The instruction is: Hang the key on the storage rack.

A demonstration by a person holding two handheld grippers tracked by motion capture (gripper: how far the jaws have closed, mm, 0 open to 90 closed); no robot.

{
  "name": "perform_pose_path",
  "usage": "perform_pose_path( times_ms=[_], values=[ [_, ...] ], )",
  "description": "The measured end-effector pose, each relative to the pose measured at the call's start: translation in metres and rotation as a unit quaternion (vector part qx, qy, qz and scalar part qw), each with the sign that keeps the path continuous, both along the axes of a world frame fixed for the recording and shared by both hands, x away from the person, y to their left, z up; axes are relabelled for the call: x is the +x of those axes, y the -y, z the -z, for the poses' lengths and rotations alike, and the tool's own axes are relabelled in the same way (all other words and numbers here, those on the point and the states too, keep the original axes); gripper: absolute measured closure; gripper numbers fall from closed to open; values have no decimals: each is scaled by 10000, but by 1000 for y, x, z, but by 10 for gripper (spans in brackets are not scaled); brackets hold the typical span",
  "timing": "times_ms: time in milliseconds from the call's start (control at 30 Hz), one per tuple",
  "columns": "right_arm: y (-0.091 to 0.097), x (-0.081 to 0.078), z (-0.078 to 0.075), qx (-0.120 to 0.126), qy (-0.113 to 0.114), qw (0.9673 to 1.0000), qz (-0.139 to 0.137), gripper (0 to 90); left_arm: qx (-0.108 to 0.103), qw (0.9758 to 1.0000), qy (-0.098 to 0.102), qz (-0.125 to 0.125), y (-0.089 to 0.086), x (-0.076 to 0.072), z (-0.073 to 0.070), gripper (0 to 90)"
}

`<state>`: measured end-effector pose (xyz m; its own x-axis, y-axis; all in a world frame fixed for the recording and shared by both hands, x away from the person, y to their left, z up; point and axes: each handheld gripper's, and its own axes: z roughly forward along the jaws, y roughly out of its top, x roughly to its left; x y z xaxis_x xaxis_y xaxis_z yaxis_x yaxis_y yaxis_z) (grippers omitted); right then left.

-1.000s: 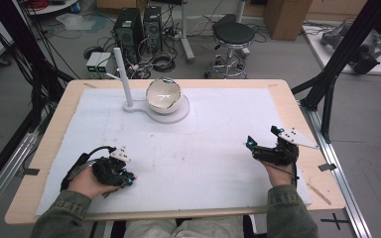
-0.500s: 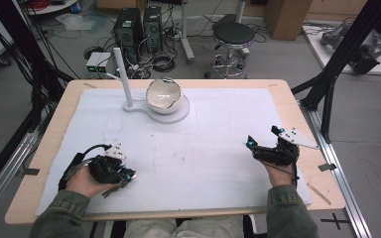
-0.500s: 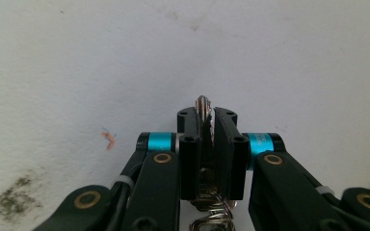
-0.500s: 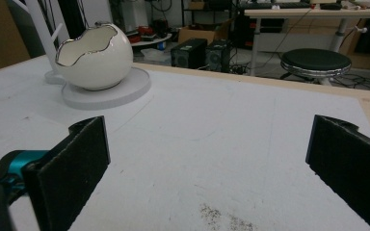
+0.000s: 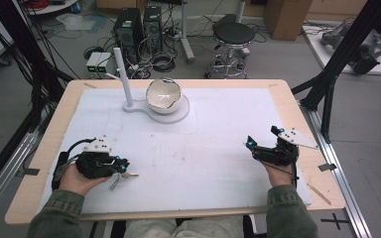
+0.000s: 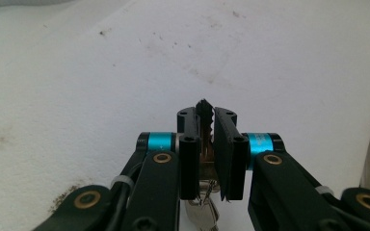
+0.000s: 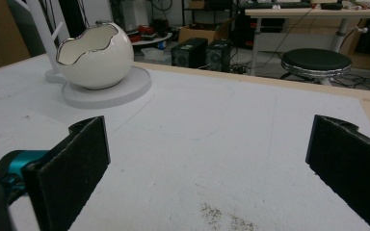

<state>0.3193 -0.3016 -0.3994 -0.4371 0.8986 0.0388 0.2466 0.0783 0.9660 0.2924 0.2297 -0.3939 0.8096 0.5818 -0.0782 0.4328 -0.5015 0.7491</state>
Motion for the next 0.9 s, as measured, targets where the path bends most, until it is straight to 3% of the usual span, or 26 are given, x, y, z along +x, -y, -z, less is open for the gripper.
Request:
perform_pose_path(
  times_ms=[133,400,633,900],
  values=[
    [0,-1,0,3,-7,10000,1,5,-182,9998,25,-81,-6,-1,-5,809],
    [1,-1,-1,9,16,10000,27,5,-326,9988,307,-213,-10,-4,-17,809],
    [1,-2,-1,17,9,10000,43,5,-383,9980,387,-315,-15,-3,-21,809],
    [0,-2,-1,2,-22,10000,65,5,-610,9958,543,-422,-24,-1,-38,809]
  ],
)
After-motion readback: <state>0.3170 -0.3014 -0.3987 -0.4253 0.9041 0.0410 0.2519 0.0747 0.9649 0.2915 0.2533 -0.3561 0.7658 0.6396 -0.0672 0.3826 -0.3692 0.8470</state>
